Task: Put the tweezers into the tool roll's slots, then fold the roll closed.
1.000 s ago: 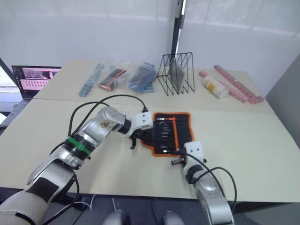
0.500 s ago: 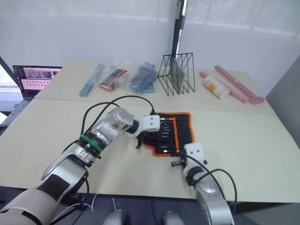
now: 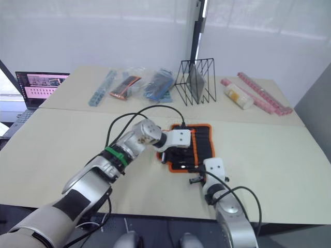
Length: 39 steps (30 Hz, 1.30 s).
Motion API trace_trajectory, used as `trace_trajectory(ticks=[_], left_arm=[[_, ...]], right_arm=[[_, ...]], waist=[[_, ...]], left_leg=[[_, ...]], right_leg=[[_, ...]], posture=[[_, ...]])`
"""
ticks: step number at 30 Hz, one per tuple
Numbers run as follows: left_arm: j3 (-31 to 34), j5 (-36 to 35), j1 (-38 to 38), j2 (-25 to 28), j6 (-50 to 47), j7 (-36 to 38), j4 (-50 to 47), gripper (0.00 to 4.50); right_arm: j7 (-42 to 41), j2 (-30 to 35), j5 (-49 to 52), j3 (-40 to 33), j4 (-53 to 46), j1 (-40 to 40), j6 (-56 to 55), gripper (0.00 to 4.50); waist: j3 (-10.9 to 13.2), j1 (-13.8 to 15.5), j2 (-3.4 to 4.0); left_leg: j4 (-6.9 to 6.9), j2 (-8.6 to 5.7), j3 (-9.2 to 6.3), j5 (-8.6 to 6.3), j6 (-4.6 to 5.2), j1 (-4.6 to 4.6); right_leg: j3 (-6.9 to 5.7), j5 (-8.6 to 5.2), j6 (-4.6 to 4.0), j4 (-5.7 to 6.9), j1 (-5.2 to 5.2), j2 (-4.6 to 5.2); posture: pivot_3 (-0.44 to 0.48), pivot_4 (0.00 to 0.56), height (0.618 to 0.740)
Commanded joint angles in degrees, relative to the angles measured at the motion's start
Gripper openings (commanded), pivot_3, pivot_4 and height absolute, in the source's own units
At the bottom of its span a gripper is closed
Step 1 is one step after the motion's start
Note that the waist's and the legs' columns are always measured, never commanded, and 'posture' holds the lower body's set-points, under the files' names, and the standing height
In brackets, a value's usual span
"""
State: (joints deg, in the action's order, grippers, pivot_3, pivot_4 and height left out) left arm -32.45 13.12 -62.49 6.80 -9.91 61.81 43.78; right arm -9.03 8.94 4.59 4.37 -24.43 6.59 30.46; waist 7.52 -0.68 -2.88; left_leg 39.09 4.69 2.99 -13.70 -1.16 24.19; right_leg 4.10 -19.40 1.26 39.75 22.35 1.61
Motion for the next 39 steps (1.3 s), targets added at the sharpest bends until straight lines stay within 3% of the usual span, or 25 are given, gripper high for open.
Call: trace_trajectory(ticks=[1, 6, 13, 21, 26, 35, 39], left_arm=[[1.0, 0.3, -1.7, -3.0, 2.9, -2.1, 2.5, 0.01], [1.8, 1.0, -2.2, -5.3, 5.8, -4.0, 6.8, 0.01], [2.8, 1.6, -2.1, -4.1, 7.0, -3.3, 7.8, 0.01], [5.4, 0.6, -2.5, -0.6, 5.5, -1.4, 2.4, 2.61], [7.3, -0.8, -0.8, 2.0, 0.9, 0.8, -5.9, 4.33], [18.2, -9.1, 9.5, 11.8, -10.6, 1.2, -28.2, 4.46], [24.2, -12.3, 18.6, 20.4, -15.8, 1.1, -38.2, 4.46]], right_arm=[[-0.4, 0.0, -0.2, 2.5, 3.6, 2.9, 5.0, 0.00], [-0.2, -0.3, -0.2, 2.9, 3.8, 2.9, 5.1, 0.00], [-0.1, -0.8, -0.5, 2.9, 4.5, 3.0, 5.2, 0.00], [-0.3, -0.9, -0.7, 2.9, 5.5, 2.2, 5.4, 0.00], [-0.6, -0.7, -0.6, 2.9, 6.1, 1.9, 5.3, 0.00], [-1.4, -0.5, -0.7, 2.8, 6.9, 0.6, 5.4, 0.00], [-2.2, 0.4, -0.5, 2.2, 7.2, 0.5, 5.2, 0.00]], waist=[[0.0, 0.0, 0.00], [0.0, 0.0, 0.01], [0.0, 0.0, 0.01], [0.0, -0.3, 0.03], [0.0, -0.3, 0.05], [-0.1, -1.6, 0.22], [-0.1, -1.8, 0.26]], left_leg=[[0.00, 0.00, -0.01, 0.00, 0.00, 0.00], [0.02, -0.01, -0.05, 0.00, 0.00, 0.01], [0.02, -0.03, -0.10, 0.00, 0.00, 0.01], [0.01, 0.01, -0.15, 0.00, 0.00, 0.00], [0.02, 0.01, -0.16, 0.00, 0.00, -0.01], [0.01, 0.08, -0.16, 0.03, -0.03, -0.15], [0.01, 0.10, -0.19, 0.03, -0.04, -0.24]], right_leg=[[0.00, 0.00, 0.00, 0.00, 0.00, -0.01], [0.01, -0.01, 0.01, 0.00, -0.03, -0.02], [0.00, -0.01, 0.01, 0.00, -0.05, -0.03], [0.01, -0.01, 0.01, 0.02, -0.04, -0.12], [0.01, -0.01, 0.01, 0.03, -0.05, -0.12], [0.04, 0.00, 0.00, 0.25, -0.05, -0.17], [0.04, 0.00, -0.01, 0.39, -0.07, -0.17]], posture=[[0.000, 0.150, 0.687], [0.000, 0.150, 0.687], [0.000, 0.150, 0.687], [0.000, 0.150, 0.687], [0.000, 0.150, 0.687], [0.000, 0.150, 0.687], [0.000, 0.150, 0.687]])
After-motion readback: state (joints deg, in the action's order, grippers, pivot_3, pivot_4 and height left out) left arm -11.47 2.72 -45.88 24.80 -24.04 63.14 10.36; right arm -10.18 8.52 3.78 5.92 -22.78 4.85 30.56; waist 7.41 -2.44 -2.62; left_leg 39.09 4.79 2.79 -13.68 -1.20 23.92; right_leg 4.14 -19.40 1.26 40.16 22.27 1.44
